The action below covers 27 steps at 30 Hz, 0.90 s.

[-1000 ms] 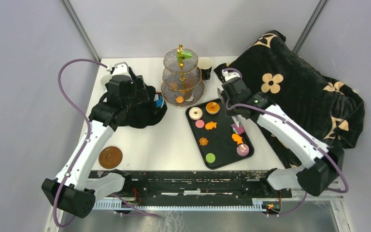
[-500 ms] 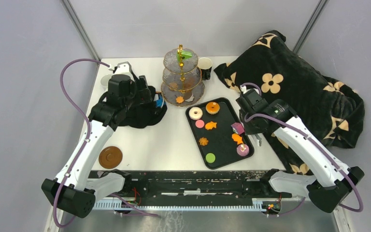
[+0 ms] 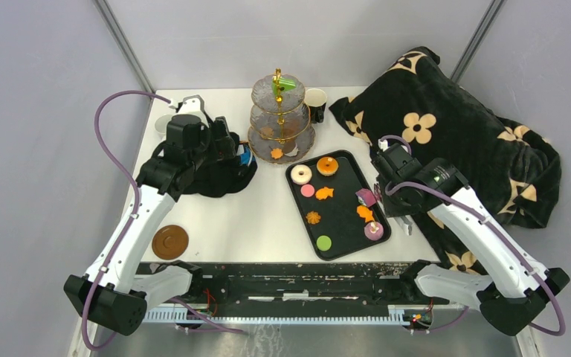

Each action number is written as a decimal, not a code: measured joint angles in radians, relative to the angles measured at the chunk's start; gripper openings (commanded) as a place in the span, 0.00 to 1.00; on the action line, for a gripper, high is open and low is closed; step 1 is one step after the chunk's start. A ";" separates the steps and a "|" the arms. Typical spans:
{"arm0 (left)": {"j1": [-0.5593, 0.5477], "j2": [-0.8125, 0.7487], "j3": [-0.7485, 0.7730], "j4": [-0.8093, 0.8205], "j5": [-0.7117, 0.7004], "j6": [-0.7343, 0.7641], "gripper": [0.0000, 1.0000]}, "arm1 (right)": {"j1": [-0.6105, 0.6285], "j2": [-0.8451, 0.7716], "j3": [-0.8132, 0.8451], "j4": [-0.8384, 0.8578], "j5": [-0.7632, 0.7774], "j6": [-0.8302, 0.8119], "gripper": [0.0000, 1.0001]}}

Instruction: Serve the afternoon tea

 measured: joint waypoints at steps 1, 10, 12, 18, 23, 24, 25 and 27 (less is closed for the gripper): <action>0.000 0.000 0.000 0.000 0.002 0.000 0.99 | 0.000 -0.005 -0.001 -0.003 -0.003 0.000 0.34; 0.000 -0.003 -0.003 0.000 0.005 0.000 0.99 | 0.000 -0.012 -0.005 -0.010 -0.064 -0.005 0.41; 0.000 -0.008 -0.005 0.000 0.004 0.000 0.99 | 0.000 -0.012 -0.005 -0.006 -0.067 -0.009 0.43; 0.000 -0.026 -0.019 -0.002 0.000 0.000 0.99 | 0.000 0.019 -0.005 0.012 -0.063 -0.034 0.47; 0.000 -0.027 -0.026 -0.003 -0.004 0.000 0.99 | 0.000 0.055 -0.005 0.032 -0.048 -0.056 0.49; 0.000 -0.027 -0.028 -0.003 -0.007 0.000 0.99 | 0.000 0.061 -0.005 0.036 -0.045 -0.061 0.49; 0.000 -0.027 -0.029 -0.004 -0.009 0.000 0.99 | 0.000 0.064 -0.005 0.039 -0.044 -0.063 0.50; 0.000 -0.027 -0.029 -0.004 -0.013 0.000 0.99 | 0.000 0.072 -0.005 0.045 -0.044 -0.072 0.50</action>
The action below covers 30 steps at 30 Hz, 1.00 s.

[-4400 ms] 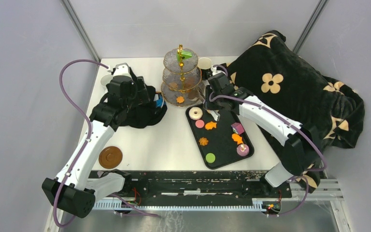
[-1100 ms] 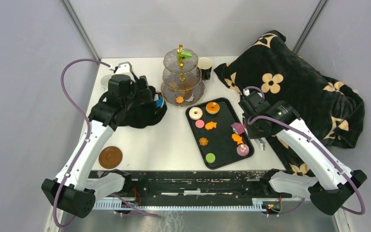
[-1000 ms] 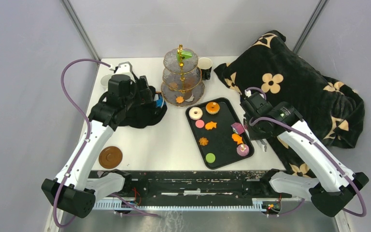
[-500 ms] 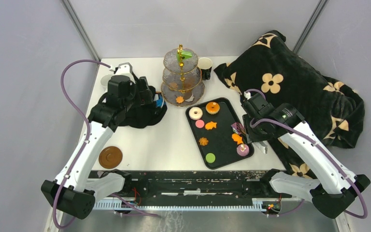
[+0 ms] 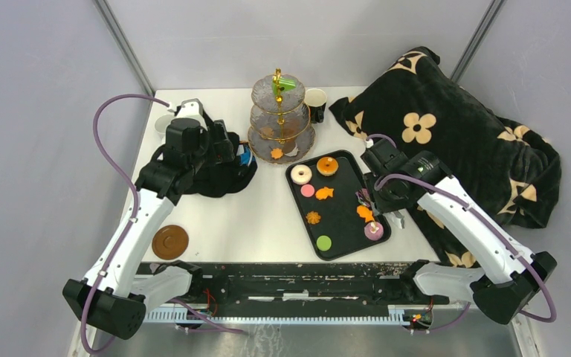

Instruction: Serve the afternoon tea

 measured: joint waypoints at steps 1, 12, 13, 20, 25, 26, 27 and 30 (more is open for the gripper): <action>0.000 0.000 0.000 0.000 -0.004 0.000 0.99 | 0.000 0.005 0.000 0.005 0.000 -0.006 0.50; 0.000 0.001 -0.007 0.000 -0.013 0.000 0.99 | 0.000 0.071 -0.046 0.066 0.009 -0.052 0.51; 0.000 0.001 -0.007 0.001 -0.013 0.000 0.99 | 0.000 0.076 -0.048 0.067 0.012 -0.057 0.50; 0.000 0.006 -0.018 0.003 -0.013 0.000 0.99 | 0.000 0.081 -0.056 0.086 0.025 -0.076 0.22; 0.000 0.011 -0.020 0.003 -0.014 0.000 0.99 | 0.000 0.081 -0.056 0.088 0.027 -0.079 0.12; 0.000 0.011 -0.020 0.003 -0.014 0.000 0.99 | 0.000 0.081 -0.054 0.086 0.027 -0.079 0.12; 0.000 0.011 -0.020 0.003 -0.014 0.000 0.99 | 0.000 0.081 -0.047 0.080 0.027 -0.079 0.12; 0.000 0.011 -0.020 0.003 -0.015 0.000 0.99 | 0.000 0.079 0.005 0.049 0.032 -0.079 0.10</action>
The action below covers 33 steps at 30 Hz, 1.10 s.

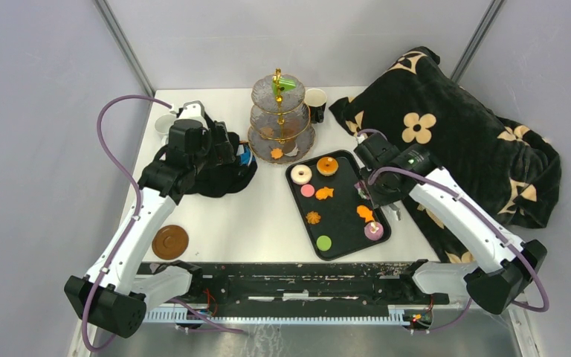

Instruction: Serve the afternoon tea

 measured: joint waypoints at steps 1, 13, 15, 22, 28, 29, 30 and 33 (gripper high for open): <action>0.000 0.000 0.000 0.000 -0.002 0.000 0.99 | 0.000 -0.003 0.023 -0.006 0.002 -0.001 0.10; 0.000 0.000 0.001 -0.001 -0.024 0.000 0.99 | 0.000 -0.016 0.311 0.053 -0.045 -0.005 0.07; 0.000 0.000 0.002 -0.003 -0.025 0.000 0.99 | 0.000 0.000 0.336 0.101 -0.069 -0.003 0.07; 0.000 -0.010 0.006 -0.015 -0.037 0.000 0.99 | 0.000 0.117 0.357 0.288 -0.105 0.002 0.08; 0.000 -0.047 0.006 -0.028 -0.056 0.000 0.99 | 0.000 0.207 0.371 0.392 -0.105 0.002 0.09; 0.000 -0.052 0.006 -0.030 -0.058 0.000 0.99 | -0.001 0.214 0.372 0.406 -0.106 0.002 0.09; 0.000 -0.057 0.006 -0.031 -0.061 0.000 0.99 | -0.001 0.222 0.372 0.419 -0.108 0.002 0.09; 0.000 -0.061 0.008 -0.035 -0.075 0.000 0.99 | -0.004 0.245 0.379 0.446 -0.111 0.003 0.09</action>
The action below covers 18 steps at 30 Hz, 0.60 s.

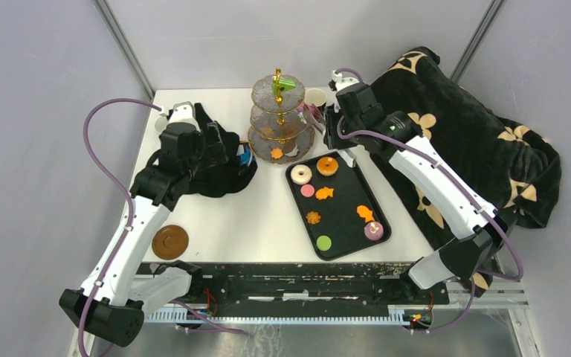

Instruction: Serve the afternoon tea

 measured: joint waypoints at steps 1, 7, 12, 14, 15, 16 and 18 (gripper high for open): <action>0.000 0.000 0.000 -0.001 -0.003 0.000 0.99 | -0.001 0.011 0.005 0.012 0.000 0.001 0.10; 0.000 0.000 0.000 -0.004 -0.008 0.000 0.99 | -0.019 0.073 0.018 0.071 -0.011 0.011 0.09; 0.000 0.000 0.001 -0.004 -0.021 0.000 0.99 | -0.038 0.135 0.021 0.124 -0.022 0.023 0.09; 0.000 0.000 0.002 -0.004 -0.025 0.000 0.99 | -0.041 0.159 0.021 0.148 -0.030 0.027 0.09; 0.000 0.000 0.002 -0.004 -0.027 0.000 0.99 | -0.043 0.169 0.021 0.160 -0.031 0.029 0.10; 0.000 0.000 0.002 -0.005 -0.029 0.000 0.99 | -0.043 0.180 0.021 0.171 -0.034 0.030 0.10; 0.000 0.000 0.003 -0.008 -0.030 0.000 0.99 | -0.044 0.196 0.021 0.188 -0.039 0.033 0.12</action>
